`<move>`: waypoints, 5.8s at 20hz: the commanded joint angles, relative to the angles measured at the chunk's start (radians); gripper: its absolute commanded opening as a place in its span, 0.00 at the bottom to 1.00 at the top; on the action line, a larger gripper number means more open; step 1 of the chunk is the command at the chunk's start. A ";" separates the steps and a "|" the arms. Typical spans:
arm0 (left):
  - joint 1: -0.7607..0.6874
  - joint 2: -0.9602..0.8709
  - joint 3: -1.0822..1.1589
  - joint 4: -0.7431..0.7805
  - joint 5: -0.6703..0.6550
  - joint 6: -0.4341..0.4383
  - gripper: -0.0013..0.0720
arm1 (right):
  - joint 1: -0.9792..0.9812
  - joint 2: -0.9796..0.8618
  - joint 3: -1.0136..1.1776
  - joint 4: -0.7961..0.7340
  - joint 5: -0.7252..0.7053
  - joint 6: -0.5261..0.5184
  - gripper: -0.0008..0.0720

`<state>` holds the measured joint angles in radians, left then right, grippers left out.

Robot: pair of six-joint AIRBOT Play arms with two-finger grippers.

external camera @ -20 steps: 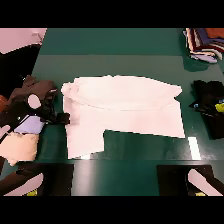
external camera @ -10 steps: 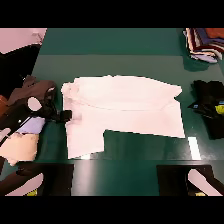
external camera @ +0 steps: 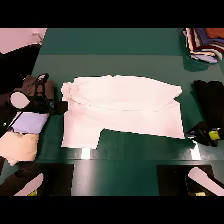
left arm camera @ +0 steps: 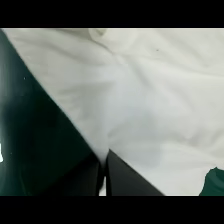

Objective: Fold the shirts.

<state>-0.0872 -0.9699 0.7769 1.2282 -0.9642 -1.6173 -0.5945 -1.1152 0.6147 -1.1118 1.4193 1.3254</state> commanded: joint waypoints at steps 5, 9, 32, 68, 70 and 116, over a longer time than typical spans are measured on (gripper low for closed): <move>0.000 0.009 0.004 -0.003 -0.005 0.002 0.06 | 0.098 -0.142 -0.015 0.098 -0.087 -0.029 0.50; 0.000 0.009 0.017 -0.003 -0.049 0.002 0.06 | 0.170 -0.079 0.004 0.100 -0.092 -0.051 0.03; 0.000 0.230 1.333 0.044 -0.081 0.046 0.06 | 0.174 0.286 1.419 0.116 -0.063 0.006 0.03; 0.100 -0.633 0.684 0.069 -0.236 0.133 0.06 | 0.552 -0.575 0.947 -0.118 -0.052 0.080 0.03; 0.100 -0.633 0.609 0.069 -0.224 0.133 0.06 | 0.552 -0.553 0.877 -0.110 -0.075 0.080 0.03; 0.100 0.119 -0.234 -0.159 -0.233 0.081 0.06 | 0.234 -0.005 0.307 -0.118 0.105 0.080 0.84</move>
<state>0.0128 -0.8516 0.4816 1.0710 -1.1828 -1.5597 -0.2432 -1.1687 1.1362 -1.2320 1.5711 1.4048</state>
